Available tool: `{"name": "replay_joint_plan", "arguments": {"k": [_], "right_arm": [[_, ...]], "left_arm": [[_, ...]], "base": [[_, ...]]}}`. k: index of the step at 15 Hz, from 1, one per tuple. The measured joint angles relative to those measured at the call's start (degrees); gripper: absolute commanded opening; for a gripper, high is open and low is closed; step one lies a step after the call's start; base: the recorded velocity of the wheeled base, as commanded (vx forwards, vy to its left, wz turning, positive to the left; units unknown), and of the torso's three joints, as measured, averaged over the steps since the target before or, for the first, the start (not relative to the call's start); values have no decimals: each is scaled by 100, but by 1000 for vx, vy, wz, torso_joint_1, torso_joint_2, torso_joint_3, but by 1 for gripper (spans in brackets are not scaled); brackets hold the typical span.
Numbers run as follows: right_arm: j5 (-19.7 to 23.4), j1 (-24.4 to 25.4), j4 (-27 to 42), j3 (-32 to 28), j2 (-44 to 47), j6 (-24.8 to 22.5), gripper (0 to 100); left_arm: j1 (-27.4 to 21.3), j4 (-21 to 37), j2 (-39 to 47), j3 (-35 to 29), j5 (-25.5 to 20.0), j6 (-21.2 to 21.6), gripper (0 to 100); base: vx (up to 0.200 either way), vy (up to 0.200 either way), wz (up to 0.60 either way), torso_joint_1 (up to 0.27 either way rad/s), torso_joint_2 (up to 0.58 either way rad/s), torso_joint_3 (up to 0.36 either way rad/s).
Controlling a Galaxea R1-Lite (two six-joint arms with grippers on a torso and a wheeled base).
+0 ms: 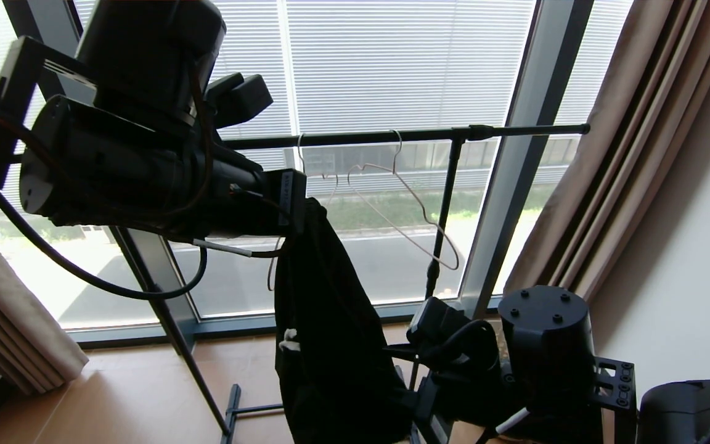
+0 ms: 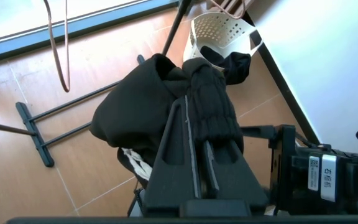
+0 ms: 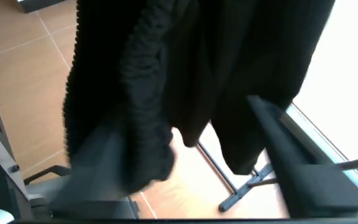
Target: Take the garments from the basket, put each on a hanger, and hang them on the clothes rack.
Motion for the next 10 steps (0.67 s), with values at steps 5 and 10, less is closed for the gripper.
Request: {"name": "replay_joint_plan", "arguments": {"k": [5, 10], "right_arm": [[-429, -533, -77, -518, -113, 862, 0], [-779, -701, 184, -1089, -150, 1042, 0]], "left_arm": [[9, -98, -308, 923, -44, 539, 100], [13, -508, -846, 2078, -71, 1146, 100]], "base": [[0, 0, 0, 0, 0, 0], [0, 0, 0, 0, 0, 0]]}}
